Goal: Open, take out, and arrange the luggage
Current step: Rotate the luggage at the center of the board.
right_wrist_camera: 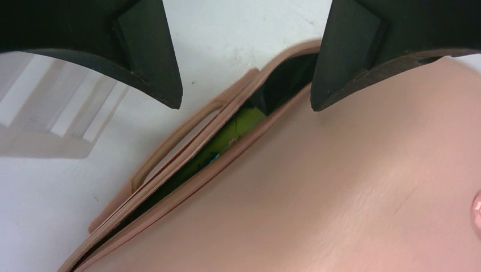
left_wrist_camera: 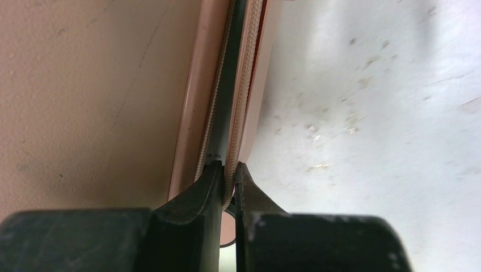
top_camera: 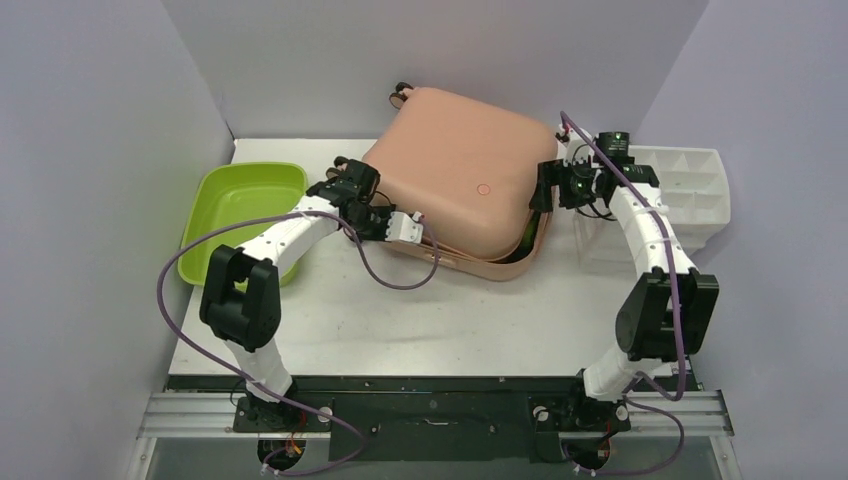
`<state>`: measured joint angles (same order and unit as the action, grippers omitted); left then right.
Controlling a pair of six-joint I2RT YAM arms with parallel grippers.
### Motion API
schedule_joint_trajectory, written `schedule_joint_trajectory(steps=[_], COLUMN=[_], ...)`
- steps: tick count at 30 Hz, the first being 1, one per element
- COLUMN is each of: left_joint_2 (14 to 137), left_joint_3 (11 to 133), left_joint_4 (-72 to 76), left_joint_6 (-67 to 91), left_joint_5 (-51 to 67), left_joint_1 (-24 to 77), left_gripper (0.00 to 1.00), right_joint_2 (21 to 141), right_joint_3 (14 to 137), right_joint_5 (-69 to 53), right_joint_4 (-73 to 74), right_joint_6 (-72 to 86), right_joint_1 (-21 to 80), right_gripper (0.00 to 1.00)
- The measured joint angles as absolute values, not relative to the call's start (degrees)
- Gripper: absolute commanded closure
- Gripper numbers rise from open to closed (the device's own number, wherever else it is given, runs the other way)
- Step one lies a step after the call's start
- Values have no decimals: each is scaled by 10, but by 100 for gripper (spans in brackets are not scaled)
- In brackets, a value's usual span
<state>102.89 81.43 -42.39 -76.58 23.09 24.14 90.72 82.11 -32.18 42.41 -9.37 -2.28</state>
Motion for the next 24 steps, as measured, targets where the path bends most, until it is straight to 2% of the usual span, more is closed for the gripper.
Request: schedule_joint_trajectory(steps=[14, 16, 24], left_joint_2=[964, 957, 935], left_joint_3=[750, 744, 720], left_joint_4=[-435, -439, -440], left_joint_6=[-627, -604, -545], left_joint_5=[230, 229, 227], left_joint_1=[296, 299, 302], left_gripper=[100, 94, 94], right_joint_2=[1068, 1089, 1133], right_joint_3=[968, 989, 1022], right_joint_5=[-254, -237, -229], right_joint_4=[434, 438, 432], right_joint_6=[-99, -102, -86], right_joint_1=[-1, 15, 52], right_gripper=[17, 17, 17])
